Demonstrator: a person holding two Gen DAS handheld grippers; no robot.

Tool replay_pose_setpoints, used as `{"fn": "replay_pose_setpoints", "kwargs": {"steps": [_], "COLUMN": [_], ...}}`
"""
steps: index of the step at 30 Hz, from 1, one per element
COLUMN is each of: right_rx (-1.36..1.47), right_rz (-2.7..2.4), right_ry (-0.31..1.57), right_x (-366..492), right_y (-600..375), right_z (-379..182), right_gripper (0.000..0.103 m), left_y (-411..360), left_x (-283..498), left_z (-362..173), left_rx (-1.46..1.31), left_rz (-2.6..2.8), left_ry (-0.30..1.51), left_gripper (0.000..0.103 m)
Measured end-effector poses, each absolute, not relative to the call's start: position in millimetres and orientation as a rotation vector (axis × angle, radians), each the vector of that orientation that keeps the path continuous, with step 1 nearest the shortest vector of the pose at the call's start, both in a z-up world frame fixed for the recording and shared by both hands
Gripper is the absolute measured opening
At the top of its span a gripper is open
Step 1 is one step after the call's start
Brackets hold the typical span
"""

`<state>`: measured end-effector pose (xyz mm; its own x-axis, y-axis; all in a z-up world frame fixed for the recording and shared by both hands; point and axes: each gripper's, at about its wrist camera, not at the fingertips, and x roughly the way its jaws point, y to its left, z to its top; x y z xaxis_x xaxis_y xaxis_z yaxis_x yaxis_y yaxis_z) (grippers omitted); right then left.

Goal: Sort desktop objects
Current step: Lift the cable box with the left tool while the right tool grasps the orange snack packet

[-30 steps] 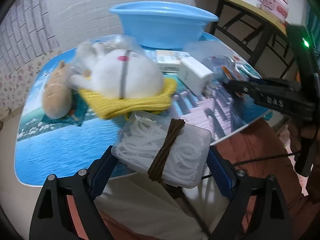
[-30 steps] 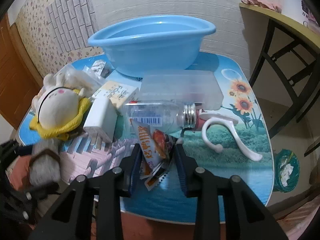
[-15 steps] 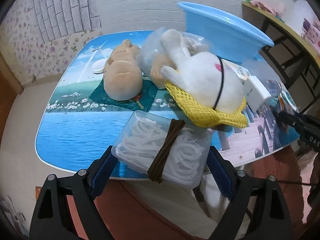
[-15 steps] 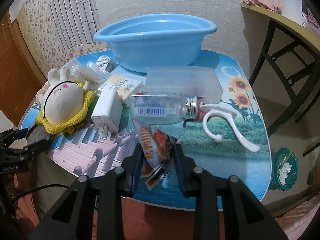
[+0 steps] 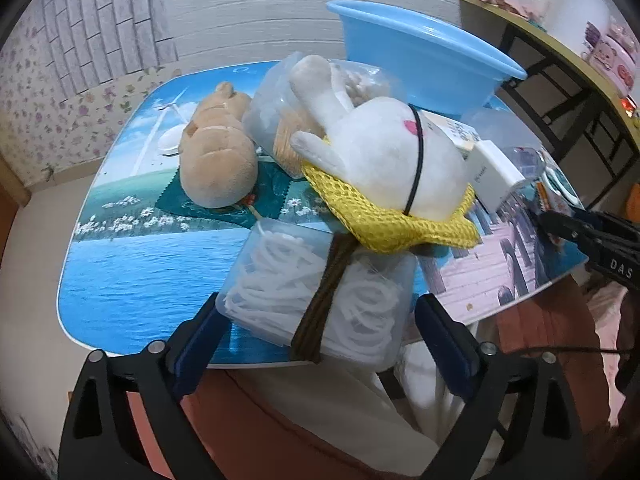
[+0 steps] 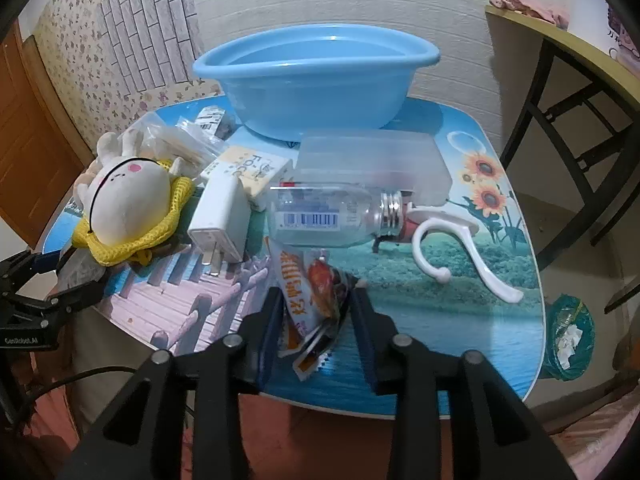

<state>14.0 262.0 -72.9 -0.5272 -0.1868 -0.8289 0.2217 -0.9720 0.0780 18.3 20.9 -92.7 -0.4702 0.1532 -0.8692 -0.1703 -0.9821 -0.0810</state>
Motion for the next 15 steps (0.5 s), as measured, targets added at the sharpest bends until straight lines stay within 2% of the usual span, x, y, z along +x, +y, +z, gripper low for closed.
{"fn": "replay_pose_setpoints", "kwargs": {"steps": [6, 11, 14, 15], "right_rx": [1.374, 1.381, 1.372, 1.369], "right_rz": [-2.553, -2.552, -2.555, -2.557], "right_ry": [0.041, 0.039, 0.029, 0.021], "right_x": [12.6, 10.9, 11.8, 12.0], "right_y": [262.0, 260.8, 261.5, 262.1], "right_z": [-71.8, -73.5, -73.3, -73.4], "right_gripper": [0.047, 0.048, 0.047, 0.043], "left_y": [13.5, 11.9, 13.2, 13.3], "left_x": [20.3, 18.3, 17.7, 17.8], "left_z": [-89.0, -86.4, -85.8, -85.5], "left_rx": [-1.456, -1.41, -1.396, -1.393], "left_rz": [2.527, 2.507, 2.505, 2.506], "left_ry": [0.058, 0.072, 0.099, 0.106], "left_gripper": [0.095, 0.094, 0.086, 0.086]}}
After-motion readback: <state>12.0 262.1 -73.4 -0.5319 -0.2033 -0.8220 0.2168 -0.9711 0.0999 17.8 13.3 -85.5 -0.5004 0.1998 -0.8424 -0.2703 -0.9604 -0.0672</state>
